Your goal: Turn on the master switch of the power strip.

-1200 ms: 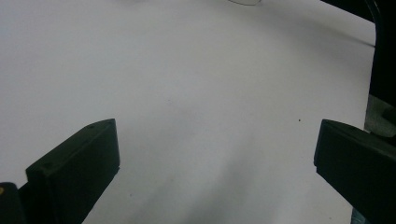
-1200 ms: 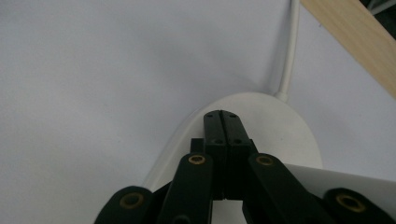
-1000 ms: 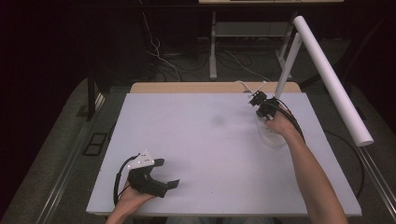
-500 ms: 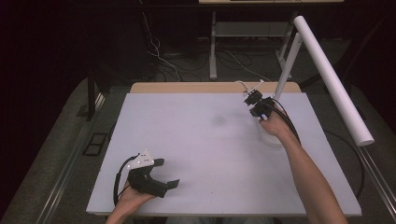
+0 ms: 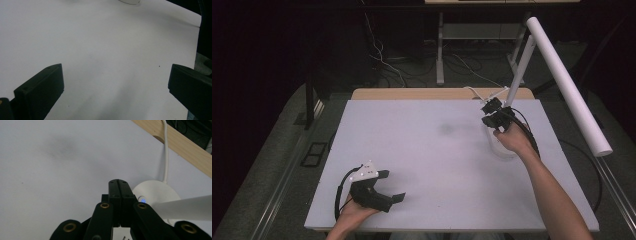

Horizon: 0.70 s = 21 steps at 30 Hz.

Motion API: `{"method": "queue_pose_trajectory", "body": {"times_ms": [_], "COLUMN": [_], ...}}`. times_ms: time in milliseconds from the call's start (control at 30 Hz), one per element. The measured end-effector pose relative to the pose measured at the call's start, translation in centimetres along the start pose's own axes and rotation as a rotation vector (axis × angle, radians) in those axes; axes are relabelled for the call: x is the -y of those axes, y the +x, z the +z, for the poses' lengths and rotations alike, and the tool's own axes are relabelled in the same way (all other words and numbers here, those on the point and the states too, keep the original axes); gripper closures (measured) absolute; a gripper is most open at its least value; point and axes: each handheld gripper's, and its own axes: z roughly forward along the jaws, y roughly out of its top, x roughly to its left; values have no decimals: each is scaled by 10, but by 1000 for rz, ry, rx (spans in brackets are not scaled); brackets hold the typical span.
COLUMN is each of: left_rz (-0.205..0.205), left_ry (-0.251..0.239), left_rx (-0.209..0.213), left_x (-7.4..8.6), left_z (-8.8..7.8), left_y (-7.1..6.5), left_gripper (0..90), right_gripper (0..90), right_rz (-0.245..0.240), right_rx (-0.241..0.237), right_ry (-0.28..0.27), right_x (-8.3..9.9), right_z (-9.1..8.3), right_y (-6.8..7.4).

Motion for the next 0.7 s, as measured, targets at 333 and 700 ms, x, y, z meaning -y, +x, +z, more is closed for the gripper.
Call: {"method": "queue_pose_trajectory", "body": {"times_ms": [333,700], "left_rz": [2,9], "left_ry": [-2,-7], "left_rx": [2,2], "left_x": [0,-1], "left_z": [1,1], "left_y": [0,-2], "left_gripper": [0,0], "right_gripper": [580,0], "right_rz": [54,54], "right_rx": [-122,-232], "right_ry": [-58,-118], "right_x": [13,40], "right_z": [-22,-47], "right_y": [5,20]}}
